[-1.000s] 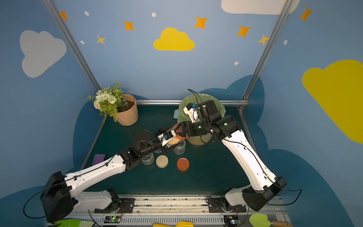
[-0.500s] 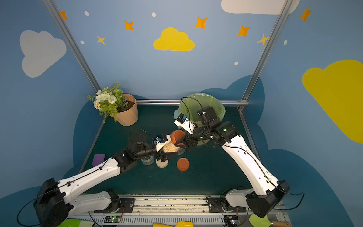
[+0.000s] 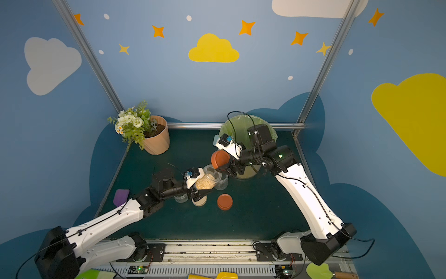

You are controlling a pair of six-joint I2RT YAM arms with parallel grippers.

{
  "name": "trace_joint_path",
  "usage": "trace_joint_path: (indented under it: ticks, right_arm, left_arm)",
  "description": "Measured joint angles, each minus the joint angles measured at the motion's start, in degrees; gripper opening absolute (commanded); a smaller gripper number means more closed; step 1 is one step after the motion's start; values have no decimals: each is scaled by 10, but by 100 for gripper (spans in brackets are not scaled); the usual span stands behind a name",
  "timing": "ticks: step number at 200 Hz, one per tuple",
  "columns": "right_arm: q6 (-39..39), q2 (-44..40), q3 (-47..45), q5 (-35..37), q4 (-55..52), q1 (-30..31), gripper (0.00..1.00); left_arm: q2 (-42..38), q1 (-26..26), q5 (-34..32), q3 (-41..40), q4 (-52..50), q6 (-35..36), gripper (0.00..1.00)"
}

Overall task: Empty expired oatmeal from jars
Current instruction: Unscrew the lid from the jar, then place the lid at the center of the board.

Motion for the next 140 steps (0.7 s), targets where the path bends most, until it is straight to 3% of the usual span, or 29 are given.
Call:
trace_joint_path:
  ticks: [24, 70, 140]
  right_arm:
    - [23, -9, -21, 5, 12, -1, 45]
    - [115, -64, -154, 33, 54, 7, 47]
    - [249, -54, -316, 129, 80, 121, 47]
  left_arm:
    - [-26, 12, -40, -25, 3, -16, 3]
    - [-88, 23, -132, -70, -17, -52, 3]
    - [-165, 23, -231, -125, -54, -85, 3]
